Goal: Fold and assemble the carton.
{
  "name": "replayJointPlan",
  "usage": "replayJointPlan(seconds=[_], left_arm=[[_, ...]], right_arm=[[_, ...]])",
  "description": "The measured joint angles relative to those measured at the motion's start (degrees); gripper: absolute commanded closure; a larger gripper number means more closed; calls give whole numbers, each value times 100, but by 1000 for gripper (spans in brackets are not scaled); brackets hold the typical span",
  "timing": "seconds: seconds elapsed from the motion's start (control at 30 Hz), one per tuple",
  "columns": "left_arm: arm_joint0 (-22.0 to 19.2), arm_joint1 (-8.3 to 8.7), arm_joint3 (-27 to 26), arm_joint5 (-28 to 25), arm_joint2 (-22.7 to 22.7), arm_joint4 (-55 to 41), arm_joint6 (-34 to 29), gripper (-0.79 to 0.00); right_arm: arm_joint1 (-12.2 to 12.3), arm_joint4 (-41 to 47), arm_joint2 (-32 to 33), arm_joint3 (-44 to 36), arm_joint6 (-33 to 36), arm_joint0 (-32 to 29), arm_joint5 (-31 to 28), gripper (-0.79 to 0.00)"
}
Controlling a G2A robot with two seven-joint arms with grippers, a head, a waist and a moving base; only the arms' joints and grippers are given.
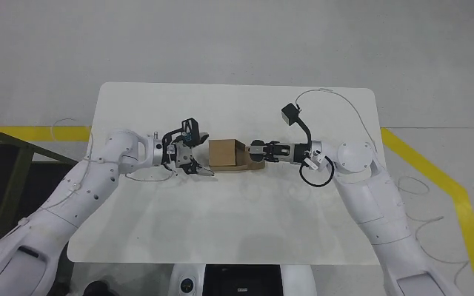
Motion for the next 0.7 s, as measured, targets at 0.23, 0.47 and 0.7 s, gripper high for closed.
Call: replayJointPlan(seconds=[0.23, 0.47, 0.7], left_arm=[[-12, -133, 14, 155, -14, 619, 725, -785], [25, -229, 122, 80, 15, 903, 961, -785], [-35, -313, 216, 43, -34, 999, 1023, -785]], right_arm=[[5, -42, -13, -18, -48, -50, 37, 0], [108, -644, -6, -17, 58, -251, 444, 0], [131, -982, -150, 73, -226, -414, 672, 0]])
